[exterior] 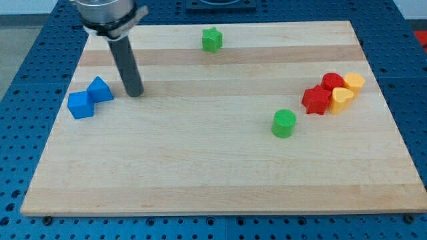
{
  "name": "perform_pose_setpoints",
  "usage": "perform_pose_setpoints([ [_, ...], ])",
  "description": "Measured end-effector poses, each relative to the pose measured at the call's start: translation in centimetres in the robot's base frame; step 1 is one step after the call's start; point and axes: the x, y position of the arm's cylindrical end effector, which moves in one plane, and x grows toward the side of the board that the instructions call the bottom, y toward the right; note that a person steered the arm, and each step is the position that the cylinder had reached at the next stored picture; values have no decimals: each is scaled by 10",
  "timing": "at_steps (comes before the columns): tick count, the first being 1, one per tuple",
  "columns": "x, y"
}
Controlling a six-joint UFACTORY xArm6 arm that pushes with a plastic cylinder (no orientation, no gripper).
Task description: Slide the green star towards the center of the board
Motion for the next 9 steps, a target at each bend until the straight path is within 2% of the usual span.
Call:
perform_pose_setpoints([
  [2, 0, -44],
  [3, -2, -10],
  [6, -98, 237],
  [7, -149, 276],
  [8, -189, 251],
  [9, -188, 203],
])
